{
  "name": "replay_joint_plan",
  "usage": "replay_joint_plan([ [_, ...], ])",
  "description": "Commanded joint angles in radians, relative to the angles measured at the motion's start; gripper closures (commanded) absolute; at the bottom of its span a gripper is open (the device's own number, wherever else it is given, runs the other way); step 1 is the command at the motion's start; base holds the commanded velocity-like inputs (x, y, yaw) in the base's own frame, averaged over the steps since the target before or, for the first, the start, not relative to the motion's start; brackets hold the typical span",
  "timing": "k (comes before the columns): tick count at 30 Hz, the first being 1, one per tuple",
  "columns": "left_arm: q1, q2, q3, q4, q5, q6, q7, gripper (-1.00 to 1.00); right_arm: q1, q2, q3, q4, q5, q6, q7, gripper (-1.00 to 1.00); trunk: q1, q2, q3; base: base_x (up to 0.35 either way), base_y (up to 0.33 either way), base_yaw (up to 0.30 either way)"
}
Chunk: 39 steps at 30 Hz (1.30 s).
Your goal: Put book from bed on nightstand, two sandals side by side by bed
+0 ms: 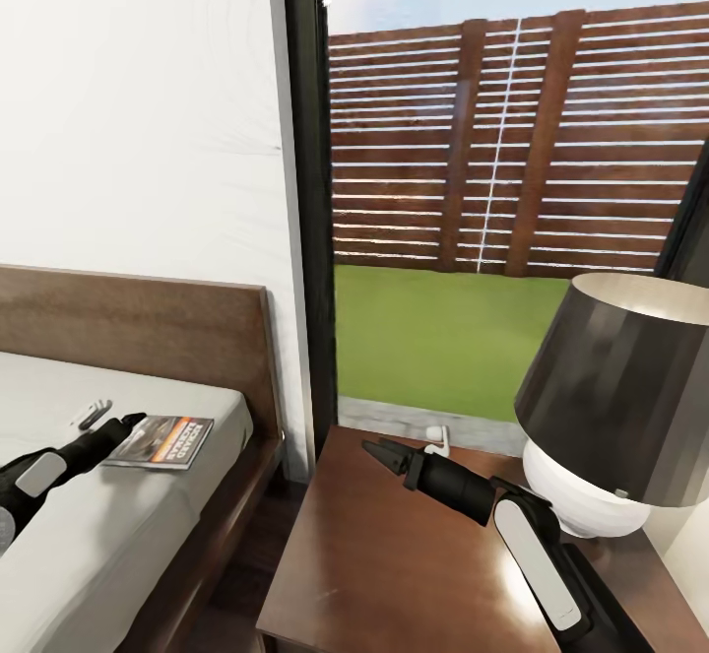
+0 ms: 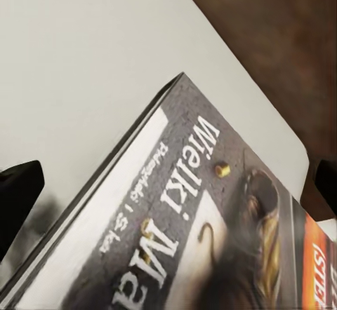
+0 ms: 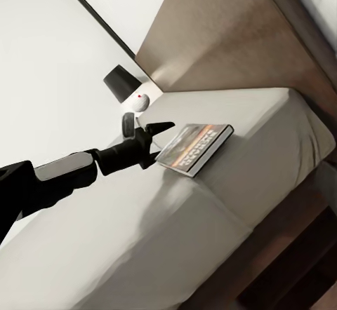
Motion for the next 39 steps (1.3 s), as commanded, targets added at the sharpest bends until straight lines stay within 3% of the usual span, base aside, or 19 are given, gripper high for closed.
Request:
replay_joint_plan([
  [1, 0.001, -0.002, -0.012, 0.051, 0.013, 0.014, 0.0, -1.0, 0.0, 0.0, 0.001, 0.0, -0.009, 0.008, -0.002, -1.0, 0.0, 0.0, -0.001, 0.0, 0.0, 0.0],
  [17, 0.001, -0.009, -0.012, 0.051, 0.013, 0.013, 0.0, -1.0, -0.001, -0.001, 0.001, 0.0, -0.009, 0.008, -0.002, -1.0, 0.0, 0.0, -0.001, 0.0, 0.0, 0.0],
  [39, 0.001, 0.004, -0.016, 0.052, 0.013, 0.018, -0.001, -1.0, -0.001, 0.002, 0.001, 0.0, -0.009, 0.008, -0.002, -1.0, 0.0, 0.0, -0.001, 0.0, 0.0, 0.0],
])
